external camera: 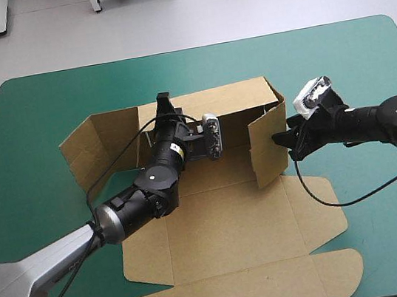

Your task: Fold the box

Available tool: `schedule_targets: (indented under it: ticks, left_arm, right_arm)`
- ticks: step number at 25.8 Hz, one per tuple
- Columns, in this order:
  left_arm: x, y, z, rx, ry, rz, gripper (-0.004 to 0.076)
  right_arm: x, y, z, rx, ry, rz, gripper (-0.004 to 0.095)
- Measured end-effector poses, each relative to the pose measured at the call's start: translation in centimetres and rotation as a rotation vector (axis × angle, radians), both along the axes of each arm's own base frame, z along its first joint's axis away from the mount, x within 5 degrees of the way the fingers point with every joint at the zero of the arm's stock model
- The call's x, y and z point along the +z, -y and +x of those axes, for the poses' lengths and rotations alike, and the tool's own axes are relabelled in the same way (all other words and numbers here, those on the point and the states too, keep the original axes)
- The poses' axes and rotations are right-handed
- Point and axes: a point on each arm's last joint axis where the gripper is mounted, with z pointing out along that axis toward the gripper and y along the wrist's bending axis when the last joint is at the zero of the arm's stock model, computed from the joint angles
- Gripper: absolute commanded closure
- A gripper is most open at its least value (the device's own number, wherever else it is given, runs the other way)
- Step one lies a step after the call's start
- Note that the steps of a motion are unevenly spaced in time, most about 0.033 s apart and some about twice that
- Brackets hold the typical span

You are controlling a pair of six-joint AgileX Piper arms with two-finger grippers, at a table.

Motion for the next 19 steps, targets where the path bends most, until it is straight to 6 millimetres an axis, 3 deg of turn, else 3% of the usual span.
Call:
schedule_targets:
  ticks: [16,19]
  left_arm:
    - [0.0,0.2,0.1,-0.005,0.013,-0.018,0.0732]
    - [0.0,0.2,0.2,-0.012,0.026,-0.005,0.0732]
  right_arm:
    - [0.7,-0.3,0.7,-0.061,0.082,0.046,0.0305]
    - [0.7,-1.9,1.1,-0.047,0.074,0.035,0.0304]
